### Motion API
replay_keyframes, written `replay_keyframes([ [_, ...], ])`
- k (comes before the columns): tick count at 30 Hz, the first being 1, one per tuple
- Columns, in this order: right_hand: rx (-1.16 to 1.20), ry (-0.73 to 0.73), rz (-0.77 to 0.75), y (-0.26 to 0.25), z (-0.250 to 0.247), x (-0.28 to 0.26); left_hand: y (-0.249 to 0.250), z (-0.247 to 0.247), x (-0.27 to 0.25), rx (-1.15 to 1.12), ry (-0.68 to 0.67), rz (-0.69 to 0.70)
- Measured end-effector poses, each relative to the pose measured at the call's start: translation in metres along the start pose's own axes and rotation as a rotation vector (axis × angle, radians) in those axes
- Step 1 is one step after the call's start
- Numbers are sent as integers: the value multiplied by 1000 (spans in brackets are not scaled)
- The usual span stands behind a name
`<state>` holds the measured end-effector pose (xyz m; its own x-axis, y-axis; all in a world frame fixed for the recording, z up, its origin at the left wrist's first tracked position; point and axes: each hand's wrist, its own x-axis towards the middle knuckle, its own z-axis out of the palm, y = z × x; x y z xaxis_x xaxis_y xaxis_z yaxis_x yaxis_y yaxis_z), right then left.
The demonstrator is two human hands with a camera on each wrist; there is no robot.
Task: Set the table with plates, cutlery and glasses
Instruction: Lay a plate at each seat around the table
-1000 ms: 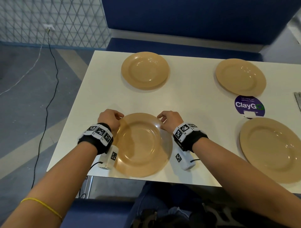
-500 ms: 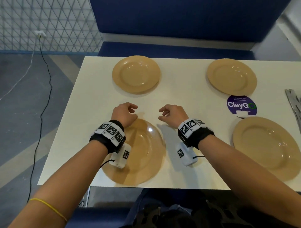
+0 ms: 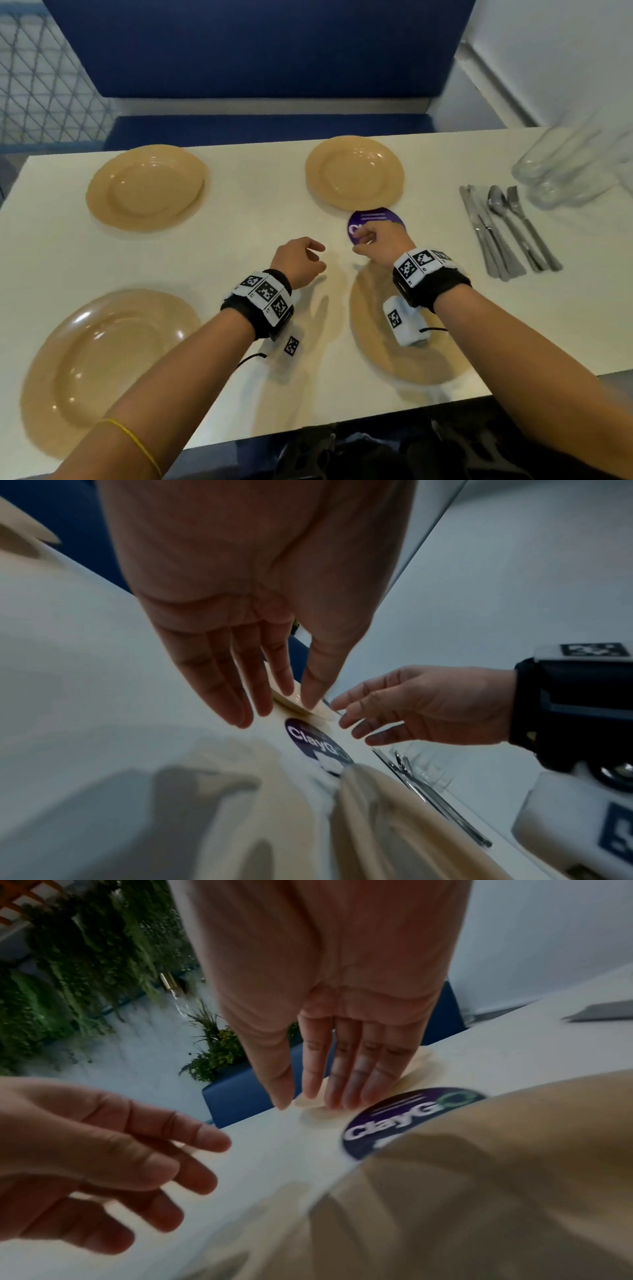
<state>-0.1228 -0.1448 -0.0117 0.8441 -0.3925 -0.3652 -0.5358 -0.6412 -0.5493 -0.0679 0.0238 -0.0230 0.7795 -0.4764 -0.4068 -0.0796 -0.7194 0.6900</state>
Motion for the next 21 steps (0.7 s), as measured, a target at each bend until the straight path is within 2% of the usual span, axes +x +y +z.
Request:
replay_keyframes([
  [7,-73,-10,65,86,-55,0,35,66,4,15,-4,-90],
  [11,-93,-40,64,112,-51,-3,39,78,4,37,-2,-119],
  [16,-117,29,52,132,-42,-7,40,88,3,68,-6,-120],
  [21,-98,34,55,136,-39,-10,38,91,2,74,-4,-127],
])
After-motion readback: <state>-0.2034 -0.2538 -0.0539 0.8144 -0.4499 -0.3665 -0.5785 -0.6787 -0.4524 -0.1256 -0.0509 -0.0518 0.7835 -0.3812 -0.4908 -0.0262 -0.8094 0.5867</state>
